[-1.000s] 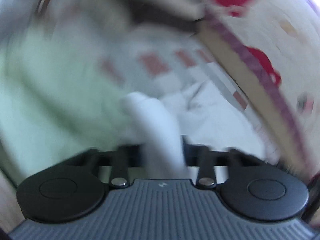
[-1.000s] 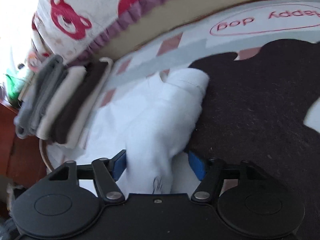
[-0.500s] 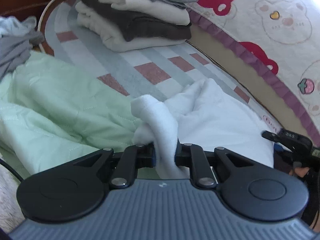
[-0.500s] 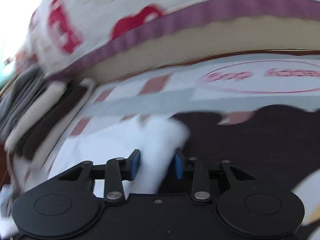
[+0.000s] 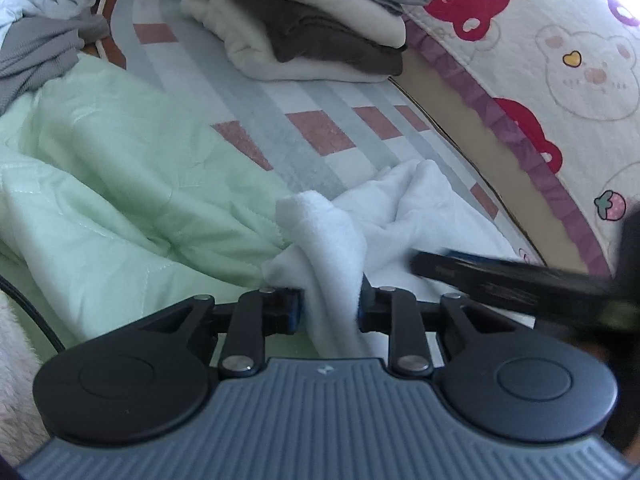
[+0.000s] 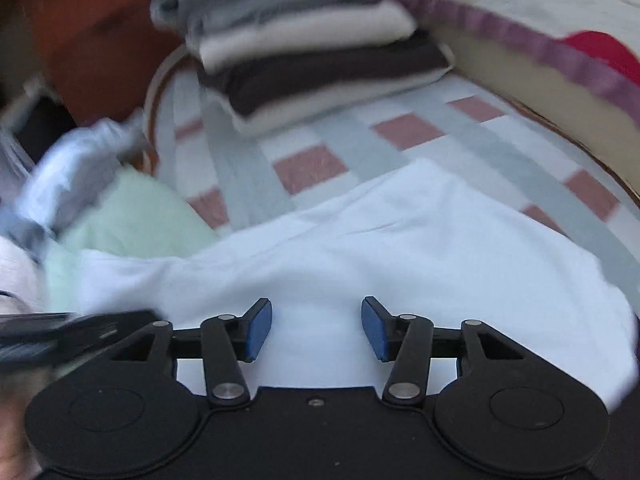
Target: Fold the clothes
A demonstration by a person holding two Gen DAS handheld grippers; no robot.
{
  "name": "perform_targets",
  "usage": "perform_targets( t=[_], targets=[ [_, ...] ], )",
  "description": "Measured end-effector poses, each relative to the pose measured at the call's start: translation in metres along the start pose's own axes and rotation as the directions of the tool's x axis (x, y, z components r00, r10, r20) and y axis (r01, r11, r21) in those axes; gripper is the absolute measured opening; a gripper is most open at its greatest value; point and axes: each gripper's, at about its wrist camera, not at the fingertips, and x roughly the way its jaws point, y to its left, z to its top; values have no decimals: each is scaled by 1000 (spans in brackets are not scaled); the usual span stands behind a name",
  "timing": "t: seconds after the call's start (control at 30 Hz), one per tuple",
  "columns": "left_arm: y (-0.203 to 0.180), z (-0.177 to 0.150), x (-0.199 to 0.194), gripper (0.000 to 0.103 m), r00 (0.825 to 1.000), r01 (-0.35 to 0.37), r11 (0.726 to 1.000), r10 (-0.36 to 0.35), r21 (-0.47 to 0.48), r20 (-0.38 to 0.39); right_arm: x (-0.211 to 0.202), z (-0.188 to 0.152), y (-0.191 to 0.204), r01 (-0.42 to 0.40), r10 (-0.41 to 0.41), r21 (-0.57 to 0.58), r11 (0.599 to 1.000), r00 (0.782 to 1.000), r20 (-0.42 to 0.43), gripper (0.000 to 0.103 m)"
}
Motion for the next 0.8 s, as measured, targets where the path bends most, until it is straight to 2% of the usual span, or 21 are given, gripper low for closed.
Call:
perform_targets(
  t=[0.07,0.17,0.23,0.27,0.3,0.33,0.4,0.43,0.5,0.57,0.63,0.7,0.73,0.8],
  targets=[
    [2,1,0,23,1000,-5,1000,5,-5,0,15,14,-4,8,-8,15,1000,1000,13,57],
    [1,1,-1,23,1000,-8,1000,8,0,-4,14,28,-18,56,-60,82,995,997,50,55],
    [0,1,0,23,1000,-14,1000,14,7,-8,9,35,-27,199,-205,83,977,976,77,54],
    [1,2,1,25,1000,-16,1000,16,6,-10,-2,37,-37,249,-264,149,957,960,95,54],
    [2,3,1,25,1000,-13,1000,13,-2,-12,-19,31,-49,242,-277,249,938,953,119,57],
    [3,4,1,25,1000,-11,1000,11,-11,-14,-40,17,-63,188,-260,367,911,953,157,58],
    [5,6,4,26,1000,-7,999,6,-39,-27,-80,-12,-90,67,-240,571,818,943,232,63],
    [6,7,6,29,999,-5,999,3,-54,-36,-95,-31,-102,24,-232,637,771,941,246,67],
    [10,11,13,38,998,1,995,-9,-104,-69,-112,-67,-122,-22,-203,719,695,953,225,70],
    [16,15,21,43,994,12,983,-32,-183,-104,-113,-93,-125,-58,-141,746,663,969,201,70],
    [20,17,27,43,992,25,977,-51,-214,-115,-109,-116,-122,-100,-83,773,627,977,195,71],
    [19,16,27,35,995,29,985,-46,-172,-91,-89,-124,-117,-139,-38,784,605,978,203,72],
    [14,14,24,27,998,26,992,-33,-121,-60,-78,-123,-116,-137,-39,783,606,979,201,72],
    [0,13,18,23,1000,-11,1000,11,3,-16,-64,-112,-121,-139,-71,757,638,969,237,74]
  ],
)
